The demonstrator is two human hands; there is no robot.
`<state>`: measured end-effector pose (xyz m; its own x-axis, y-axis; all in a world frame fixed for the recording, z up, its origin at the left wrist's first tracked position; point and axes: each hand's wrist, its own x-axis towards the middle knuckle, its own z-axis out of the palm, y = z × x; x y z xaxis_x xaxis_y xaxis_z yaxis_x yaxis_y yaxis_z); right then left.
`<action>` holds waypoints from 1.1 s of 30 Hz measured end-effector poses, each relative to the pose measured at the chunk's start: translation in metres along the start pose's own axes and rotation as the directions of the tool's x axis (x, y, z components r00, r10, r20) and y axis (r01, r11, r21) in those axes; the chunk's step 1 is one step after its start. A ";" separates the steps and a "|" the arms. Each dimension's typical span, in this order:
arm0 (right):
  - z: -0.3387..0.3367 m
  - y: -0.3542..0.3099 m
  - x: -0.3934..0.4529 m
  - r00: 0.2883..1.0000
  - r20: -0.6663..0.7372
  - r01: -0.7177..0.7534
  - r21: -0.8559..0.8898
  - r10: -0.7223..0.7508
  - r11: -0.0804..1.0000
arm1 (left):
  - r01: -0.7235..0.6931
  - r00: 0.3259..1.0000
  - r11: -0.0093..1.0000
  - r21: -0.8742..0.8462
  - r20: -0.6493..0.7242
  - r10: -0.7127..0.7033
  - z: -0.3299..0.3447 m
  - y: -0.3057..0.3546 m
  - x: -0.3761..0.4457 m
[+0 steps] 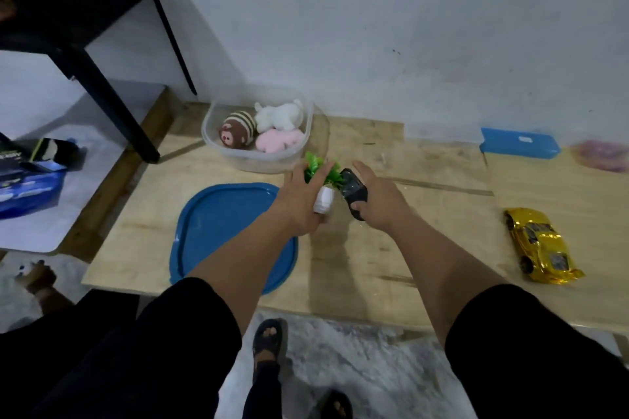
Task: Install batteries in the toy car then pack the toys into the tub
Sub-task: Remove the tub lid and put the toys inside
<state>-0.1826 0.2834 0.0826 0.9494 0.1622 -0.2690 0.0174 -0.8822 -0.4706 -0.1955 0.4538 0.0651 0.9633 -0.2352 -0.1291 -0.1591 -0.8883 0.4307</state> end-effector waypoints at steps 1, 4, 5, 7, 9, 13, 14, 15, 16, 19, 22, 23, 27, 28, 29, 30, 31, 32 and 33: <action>-0.007 -0.013 0.009 1.000 -0.022 0.003 0.019 -0.003 1.000 | 0.007 0.999 1.000 0.007 -0.039 -0.007 -0.014 -0.006 0.006; -0.019 -0.055 0.042 0.998 -0.059 0.011 0.050 -0.008 0.999 | 0.039 0.993 0.998 0.052 -0.112 -0.033 -0.057 -0.032 0.023; -0.020 -0.070 0.053 0.998 -0.061 0.023 0.062 -0.019 0.998 | 0.053 0.992 0.997 0.054 -0.117 -0.047 -0.071 -0.043 0.029; -0.017 -0.099 0.076 0.997 -0.056 0.052 0.082 -0.048 0.995 | 0.078 0.990 0.996 0.050 -0.121 -0.071 -0.092 -0.067 0.044; -0.010 -0.124 0.099 0.997 -0.037 0.067 0.090 -0.064 0.994 | 0.101 0.989 0.993 0.064 -0.116 -0.093 -0.108 -0.092 0.059; 0.012 -0.160 0.144 0.999 0.012 0.029 0.132 -0.030 0.991 | 0.114 0.992 0.988 0.100 -0.069 -0.107 -0.126 -0.140 0.089; 0.017 -0.165 0.153 1.000 0.019 0.012 0.132 -0.015 0.991 | 0.116 0.992 0.987 0.115 -0.056 -0.110 -0.128 -0.150 0.097; 0.024 -0.168 0.162 1.000 0.028 -0.003 0.133 0.000 0.991 | 0.117 0.993 0.985 0.131 -0.042 -0.112 -0.128 -0.160 0.104; 0.030 -0.169 0.169 0.999 0.046 -0.021 0.133 0.015 0.991 | 0.115 0.993 0.983 0.143 -0.032 -0.112 -0.127 -0.169 0.111; 0.047 -0.163 0.187 0.992 0.101 -0.083 0.102 0.072 0.991 | 0.117 0.993 0.981 0.156 -0.018 -0.115 -0.122 -0.185 0.132; 0.057 -0.155 0.202 0.987 0.136 -0.087 0.034 0.082 0.996 | 0.103 0.995 0.983 0.151 -0.014 -0.102 -0.118 -0.192 0.153; 0.057 -0.155 0.204 0.983 0.174 -0.047 -0.010 0.048 0.999 | 0.085 0.996 0.985 0.149 -0.011 -0.084 -0.116 -0.194 0.158; 0.062 -0.152 0.209 0.994 0.061 0.092 -0.025 -0.090 0.995 | -0.042 0.996 0.997 0.069 0.081 0.036 -0.112 -0.202 0.173; 0.063 -0.152 0.208 0.991 -0.029 0.133 -0.031 -0.134 0.991 | -0.065 0.993 0.997 0.045 0.104 0.060 -0.112 -0.203 0.177; 0.064 -0.150 0.208 0.979 -0.097 0.171 -0.067 -0.177 0.983 | -0.086 0.989 0.996 0.028 0.123 0.082 -0.114 -0.202 0.181; 0.066 -0.149 0.209 0.964 -0.159 0.196 -0.103 -0.211 0.975 | -0.108 0.984 0.994 0.009 0.144 0.105 -0.116 -0.203 0.184; 0.066 -0.149 0.209 0.951 -0.202 0.211 -0.136 -0.235 0.968 | -0.125 0.978 0.992 -0.021 0.164 0.127 -0.117 -0.203 0.187; 0.067 -0.149 0.208 0.941 -0.235 0.207 -0.163 -0.242 0.965 | -0.123 0.975 0.991 -0.060 0.181 0.132 -0.115 -0.203 0.188; 0.068 -0.147 0.210 0.939 -0.256 0.184 -0.186 -0.228 0.965 | -0.104 0.973 0.990 -0.094 0.197 0.121 -0.111 -0.203 0.187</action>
<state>-0.0076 0.4777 0.0381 0.9681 0.2405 0.0703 0.2498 -0.9037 -0.3477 0.0406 0.6339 0.0532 0.8755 -0.4141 -0.2490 -0.2379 -0.8179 0.5238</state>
